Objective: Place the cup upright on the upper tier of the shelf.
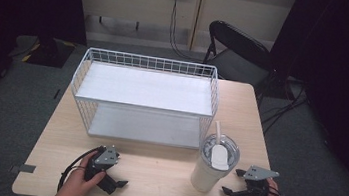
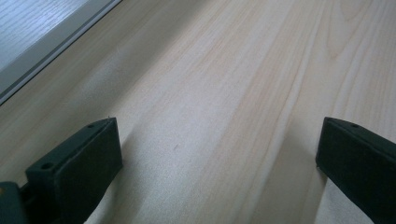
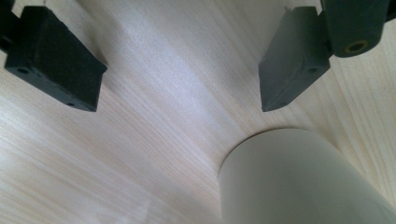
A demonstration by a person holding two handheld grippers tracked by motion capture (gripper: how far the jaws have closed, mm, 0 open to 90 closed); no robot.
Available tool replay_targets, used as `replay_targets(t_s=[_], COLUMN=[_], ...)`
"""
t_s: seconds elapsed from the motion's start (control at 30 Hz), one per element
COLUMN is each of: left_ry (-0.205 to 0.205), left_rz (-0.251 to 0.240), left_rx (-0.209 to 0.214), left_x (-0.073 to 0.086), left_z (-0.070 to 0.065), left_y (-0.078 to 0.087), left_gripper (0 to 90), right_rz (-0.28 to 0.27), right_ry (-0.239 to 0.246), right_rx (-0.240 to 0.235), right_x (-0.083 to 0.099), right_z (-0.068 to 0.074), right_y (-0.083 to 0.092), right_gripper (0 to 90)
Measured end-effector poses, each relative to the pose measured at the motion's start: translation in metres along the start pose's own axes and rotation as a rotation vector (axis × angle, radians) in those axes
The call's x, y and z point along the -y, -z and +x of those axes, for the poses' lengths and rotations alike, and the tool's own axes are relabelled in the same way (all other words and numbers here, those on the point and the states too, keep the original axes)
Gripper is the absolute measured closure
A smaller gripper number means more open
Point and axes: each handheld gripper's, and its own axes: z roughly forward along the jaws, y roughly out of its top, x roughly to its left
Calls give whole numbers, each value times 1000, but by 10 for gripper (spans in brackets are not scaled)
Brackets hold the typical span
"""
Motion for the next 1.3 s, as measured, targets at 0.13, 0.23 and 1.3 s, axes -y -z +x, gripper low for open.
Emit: replay_targets(t_s=[0.13,0.23,1.3], left_ry=[1,2,-3], left_rz=[-6,-6,3], left_rx=[-5,-5,-1], left_x=[0,0,0], left_z=[0,0,0], left_y=[-1,-1,0], left_gripper=[0,0,0], right_rz=[1,2,-132], right_ry=[-1,-1,-60], right_rx=[4,6,-82], right_x=[0,0,-17], right_z=[0,0,19], right_y=[0,0,20], right_gripper=[132,132,188])
